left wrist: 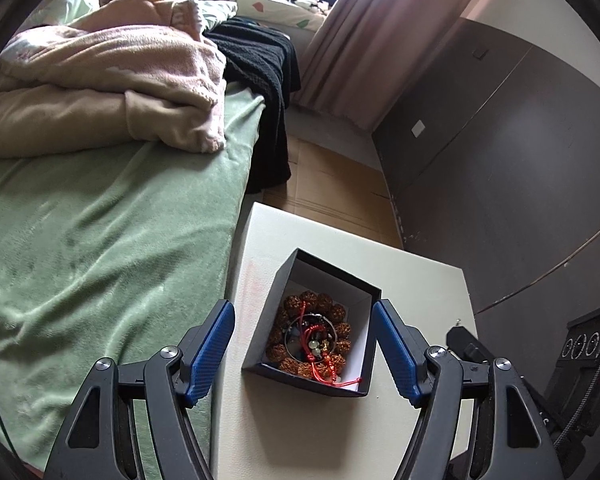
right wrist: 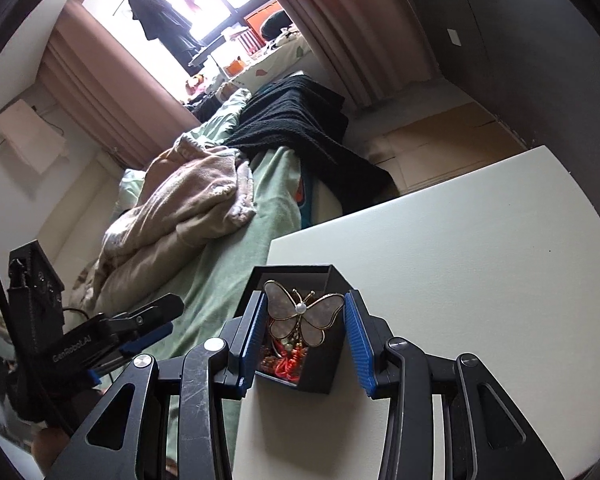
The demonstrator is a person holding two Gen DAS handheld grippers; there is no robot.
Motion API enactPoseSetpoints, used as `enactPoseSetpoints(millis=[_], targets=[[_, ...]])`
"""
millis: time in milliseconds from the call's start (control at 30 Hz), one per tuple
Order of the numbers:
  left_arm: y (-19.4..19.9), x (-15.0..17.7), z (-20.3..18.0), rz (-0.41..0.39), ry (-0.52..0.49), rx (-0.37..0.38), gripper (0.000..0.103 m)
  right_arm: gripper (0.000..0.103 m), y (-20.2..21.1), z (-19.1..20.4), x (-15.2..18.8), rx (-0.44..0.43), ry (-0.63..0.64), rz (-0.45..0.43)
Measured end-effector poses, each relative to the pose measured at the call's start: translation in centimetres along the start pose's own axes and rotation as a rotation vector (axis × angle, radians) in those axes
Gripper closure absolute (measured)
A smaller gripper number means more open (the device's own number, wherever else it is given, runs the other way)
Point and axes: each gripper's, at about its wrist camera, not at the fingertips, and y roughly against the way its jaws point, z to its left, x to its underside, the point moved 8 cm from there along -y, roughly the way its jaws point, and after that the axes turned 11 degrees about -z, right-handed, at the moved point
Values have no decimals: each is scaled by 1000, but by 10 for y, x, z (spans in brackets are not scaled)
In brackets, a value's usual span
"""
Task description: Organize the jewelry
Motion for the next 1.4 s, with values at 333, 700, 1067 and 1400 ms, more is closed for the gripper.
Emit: enactPoseSetpoints(millis=[333,700,1067,1400], targets=[[6,-18,23,-35,69,-1,31,62,-25,27,13,-67,15,20],[6,-15,19,-40,47,-28,31,25,-20,6,16,-20,-16,43],[5,8,-32,-73,-84,-49,17,12,42,-31,-5,112,-9,-29],[13,33,-96,-116,-230,13,2,0,83,-69,-17,220,-12,-39]])
